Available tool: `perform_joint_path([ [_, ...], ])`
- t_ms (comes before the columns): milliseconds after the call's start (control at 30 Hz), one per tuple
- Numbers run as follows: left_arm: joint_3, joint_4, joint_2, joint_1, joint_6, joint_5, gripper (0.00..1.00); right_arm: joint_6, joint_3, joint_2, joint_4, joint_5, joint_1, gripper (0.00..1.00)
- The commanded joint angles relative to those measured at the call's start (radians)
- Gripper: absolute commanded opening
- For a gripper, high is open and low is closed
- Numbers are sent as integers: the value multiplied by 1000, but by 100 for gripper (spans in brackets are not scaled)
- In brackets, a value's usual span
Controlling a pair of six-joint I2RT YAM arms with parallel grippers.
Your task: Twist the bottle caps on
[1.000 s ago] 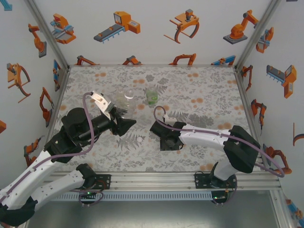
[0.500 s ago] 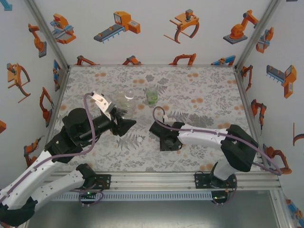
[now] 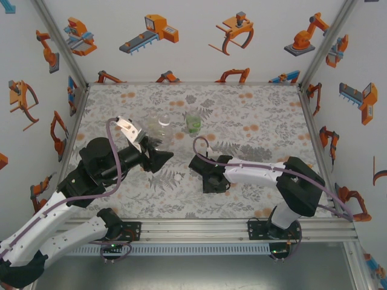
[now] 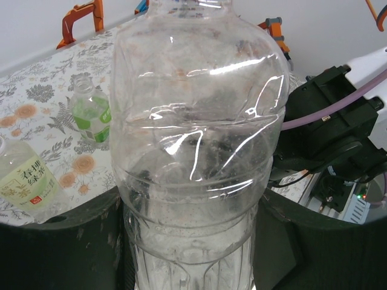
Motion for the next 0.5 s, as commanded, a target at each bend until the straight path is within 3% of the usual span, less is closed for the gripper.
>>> perform_joint_path([
  [0, -8, 35, -4, 4, -8, -7, 1, 8, 3, 13, 11, -7, 6, 38],
  [467, -11, 35, -11, 4, -19, -3, 1, 9, -23, 42, 66, -54, -5, 30],
])
